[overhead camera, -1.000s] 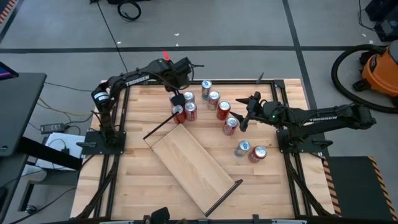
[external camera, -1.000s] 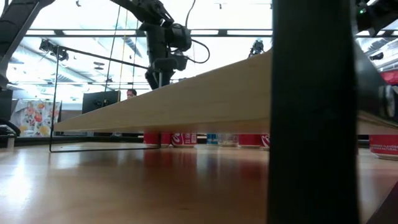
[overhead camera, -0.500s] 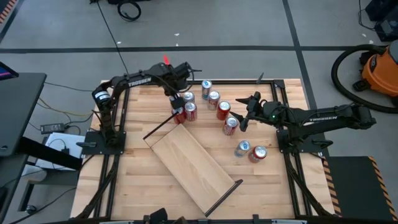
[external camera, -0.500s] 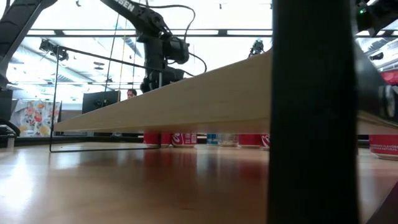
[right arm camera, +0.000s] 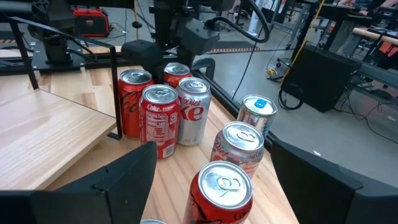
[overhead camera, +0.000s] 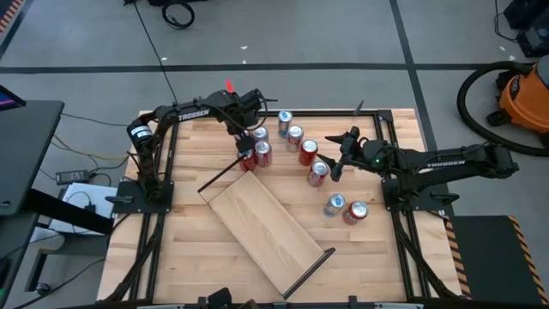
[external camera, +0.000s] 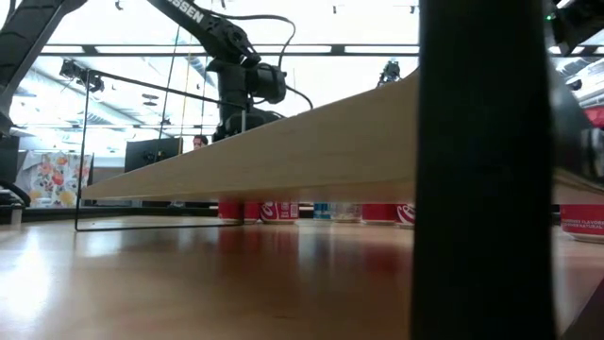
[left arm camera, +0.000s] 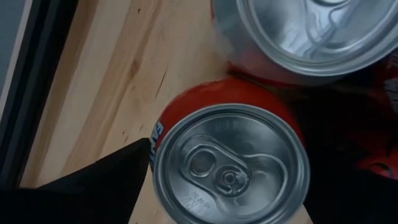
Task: Place canned beverage on shelf
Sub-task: Put the top orange soda can on the shelf
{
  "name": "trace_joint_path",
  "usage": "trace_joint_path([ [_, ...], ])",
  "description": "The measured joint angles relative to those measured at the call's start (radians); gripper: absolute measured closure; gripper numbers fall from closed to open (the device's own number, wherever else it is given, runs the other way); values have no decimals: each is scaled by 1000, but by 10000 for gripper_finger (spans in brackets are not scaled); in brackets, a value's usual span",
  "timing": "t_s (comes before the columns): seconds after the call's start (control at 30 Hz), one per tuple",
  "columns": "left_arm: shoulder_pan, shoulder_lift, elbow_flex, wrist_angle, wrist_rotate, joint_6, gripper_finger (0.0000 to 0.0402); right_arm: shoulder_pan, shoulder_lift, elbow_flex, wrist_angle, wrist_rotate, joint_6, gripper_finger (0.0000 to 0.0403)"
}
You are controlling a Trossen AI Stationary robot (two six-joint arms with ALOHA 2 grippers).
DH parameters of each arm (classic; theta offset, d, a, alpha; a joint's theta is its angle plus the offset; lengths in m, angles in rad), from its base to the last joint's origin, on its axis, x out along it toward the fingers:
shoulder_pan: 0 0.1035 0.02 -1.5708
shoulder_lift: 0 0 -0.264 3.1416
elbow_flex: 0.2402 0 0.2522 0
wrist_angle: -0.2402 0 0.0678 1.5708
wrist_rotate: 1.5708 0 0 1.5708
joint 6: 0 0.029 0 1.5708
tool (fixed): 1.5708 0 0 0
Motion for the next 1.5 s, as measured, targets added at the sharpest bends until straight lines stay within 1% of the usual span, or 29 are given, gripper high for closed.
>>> trace_joint_path([
  [0.27, 0, 0, 0, 13, 2, -8, 102, 0, 0, 0, 38, 0, 6, 76],
  [0.37, -5, 0, 0, 15, 1, -15, 105, 1, 0, 0, 41, -24, 2, 76],
  [0.53, -8, 2, 28, -18, -1, -15, 104, 1, 0, 0, 45, -26, -7, 76],
  [0.67, -8, 2, 91, -54, -2, -20, 104, 1, 0, 0, 45, -26, -16, 76],
  [0.83, -8, 2, 187, -146, -3, -23, 104, 1, 0, 0, 45, -26, -16, 76],
  [1.03, -13, 1, 336, -300, -10, -32, 104, 1, 0, 0, 45, -26, -17, 76],
  [1.13, -32, 1, 433, -360, -28, -33, 104, 1, 0, 0, 45, -26, -18, 76],
  [1.23, -67, -1, 529, -373, -47, -42, 104, 1, 0, 0, 45, -26, -22, 76],
  [1.33, -114, -1, 598, -372, -47, -65, 104, 1, 0, 0, 42, -26, -26, 76],
  [1.5, -229, -2, 644, -437, -42, -116, 104, 1, 0, 0, 25, -26, -27, 76],
])
